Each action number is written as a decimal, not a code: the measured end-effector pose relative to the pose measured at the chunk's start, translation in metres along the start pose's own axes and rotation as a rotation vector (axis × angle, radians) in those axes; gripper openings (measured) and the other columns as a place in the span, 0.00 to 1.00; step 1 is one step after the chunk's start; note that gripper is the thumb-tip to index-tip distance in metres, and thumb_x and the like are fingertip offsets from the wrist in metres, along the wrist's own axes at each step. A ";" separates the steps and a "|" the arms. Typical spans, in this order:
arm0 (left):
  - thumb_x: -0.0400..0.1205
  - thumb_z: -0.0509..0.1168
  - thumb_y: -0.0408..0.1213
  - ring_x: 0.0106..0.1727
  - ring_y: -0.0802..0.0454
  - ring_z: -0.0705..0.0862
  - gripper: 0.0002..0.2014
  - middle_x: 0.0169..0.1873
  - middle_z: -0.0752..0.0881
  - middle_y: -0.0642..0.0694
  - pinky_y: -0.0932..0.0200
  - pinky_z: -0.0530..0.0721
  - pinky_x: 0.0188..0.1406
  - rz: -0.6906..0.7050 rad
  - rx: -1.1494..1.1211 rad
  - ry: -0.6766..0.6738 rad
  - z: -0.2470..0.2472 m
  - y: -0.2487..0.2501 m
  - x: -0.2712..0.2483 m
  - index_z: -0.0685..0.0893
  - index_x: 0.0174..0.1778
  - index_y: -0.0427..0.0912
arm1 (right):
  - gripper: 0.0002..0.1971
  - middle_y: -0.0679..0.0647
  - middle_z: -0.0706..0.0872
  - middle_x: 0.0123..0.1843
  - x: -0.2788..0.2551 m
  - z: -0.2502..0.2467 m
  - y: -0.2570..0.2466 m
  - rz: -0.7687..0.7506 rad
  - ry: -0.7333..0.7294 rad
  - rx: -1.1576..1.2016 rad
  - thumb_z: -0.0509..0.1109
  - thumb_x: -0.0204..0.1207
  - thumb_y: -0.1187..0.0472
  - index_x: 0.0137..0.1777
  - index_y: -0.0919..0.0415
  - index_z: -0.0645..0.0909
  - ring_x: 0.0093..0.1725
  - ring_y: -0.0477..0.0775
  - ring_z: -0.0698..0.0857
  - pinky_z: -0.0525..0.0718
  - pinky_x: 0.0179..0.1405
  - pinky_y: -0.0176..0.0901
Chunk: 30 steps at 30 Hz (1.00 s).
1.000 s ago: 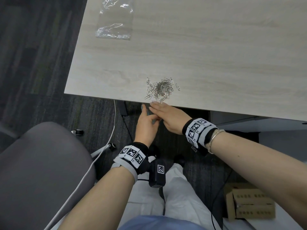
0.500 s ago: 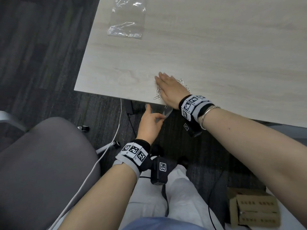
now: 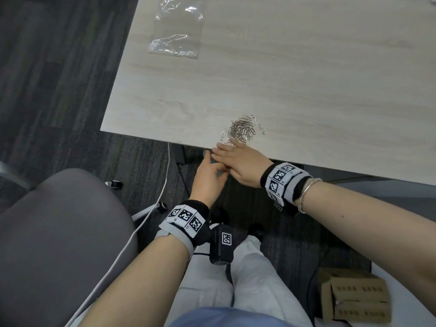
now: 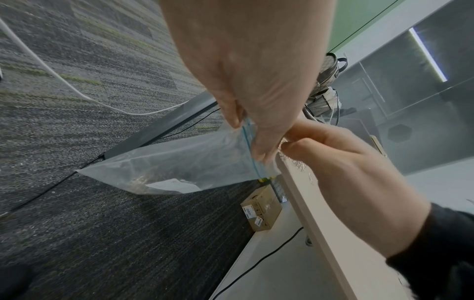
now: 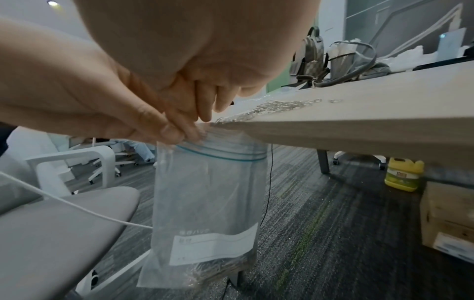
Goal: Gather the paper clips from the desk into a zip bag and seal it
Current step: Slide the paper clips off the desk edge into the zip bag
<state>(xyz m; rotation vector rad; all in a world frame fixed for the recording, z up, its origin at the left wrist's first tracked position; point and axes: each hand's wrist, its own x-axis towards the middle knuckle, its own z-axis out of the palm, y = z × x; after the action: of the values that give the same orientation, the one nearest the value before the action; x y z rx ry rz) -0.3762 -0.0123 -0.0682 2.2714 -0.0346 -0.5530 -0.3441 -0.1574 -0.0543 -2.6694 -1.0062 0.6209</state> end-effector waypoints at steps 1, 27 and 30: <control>0.79 0.66 0.32 0.82 0.46 0.57 0.08 0.80 0.57 0.32 0.74 0.57 0.66 0.004 -0.002 0.001 0.000 0.001 -0.001 0.89 0.50 0.41 | 0.29 0.56 0.60 0.82 -0.004 0.000 0.001 -0.008 0.035 0.040 0.56 0.77 0.66 0.80 0.62 0.59 0.83 0.54 0.54 0.35 0.78 0.44; 0.80 0.67 0.33 0.81 0.44 0.59 0.08 0.80 0.55 0.30 0.85 0.48 0.58 -0.005 -0.018 -0.008 0.011 0.016 -0.009 0.89 0.52 0.41 | 0.29 0.56 0.57 0.83 -0.052 0.022 0.010 0.168 0.241 0.288 0.55 0.78 0.69 0.81 0.61 0.58 0.83 0.52 0.54 0.44 0.80 0.37; 0.80 0.67 0.32 0.81 0.45 0.60 0.08 0.81 0.54 0.31 0.87 0.48 0.56 -0.028 -0.031 0.013 0.010 0.013 -0.009 0.89 0.52 0.41 | 0.29 0.58 0.55 0.84 -0.039 0.014 0.016 0.206 0.263 0.262 0.54 0.79 0.69 0.81 0.63 0.56 0.83 0.54 0.53 0.45 0.81 0.41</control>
<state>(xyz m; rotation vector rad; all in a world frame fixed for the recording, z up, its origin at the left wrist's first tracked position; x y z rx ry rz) -0.3860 -0.0264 -0.0614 2.2479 0.0127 -0.5497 -0.3674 -0.1945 -0.0604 -2.5499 -0.5450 0.3915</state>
